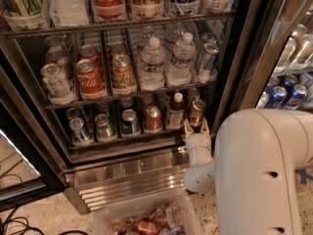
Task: Pick orange can from bottom shelf of fridge
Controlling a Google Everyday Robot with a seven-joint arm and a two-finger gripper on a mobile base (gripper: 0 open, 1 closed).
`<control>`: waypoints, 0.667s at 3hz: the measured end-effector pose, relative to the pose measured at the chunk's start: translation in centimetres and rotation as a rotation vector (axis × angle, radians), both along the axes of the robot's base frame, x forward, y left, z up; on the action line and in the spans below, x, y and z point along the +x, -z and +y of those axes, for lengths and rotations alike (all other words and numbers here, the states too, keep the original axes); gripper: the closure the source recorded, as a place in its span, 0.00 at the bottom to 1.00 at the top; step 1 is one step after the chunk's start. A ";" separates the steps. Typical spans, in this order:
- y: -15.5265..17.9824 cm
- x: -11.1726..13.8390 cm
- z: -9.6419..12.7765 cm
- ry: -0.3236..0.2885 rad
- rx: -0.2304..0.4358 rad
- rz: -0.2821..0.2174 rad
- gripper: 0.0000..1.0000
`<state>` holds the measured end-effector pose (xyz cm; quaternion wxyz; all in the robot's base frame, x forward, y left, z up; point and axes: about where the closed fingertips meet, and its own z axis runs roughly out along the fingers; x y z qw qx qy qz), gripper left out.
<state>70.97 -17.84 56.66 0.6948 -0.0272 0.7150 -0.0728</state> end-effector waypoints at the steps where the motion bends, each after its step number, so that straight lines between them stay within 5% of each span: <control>1: 0.0 -0.1 0.0 0.000 0.000 0.000 0.36; 2: -0.2 0.4 -0.3 0.006 -0.009 -0.017 0.44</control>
Offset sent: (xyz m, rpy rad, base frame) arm 0.0295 -0.0149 0.0085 -0.0436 -0.0706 -0.0274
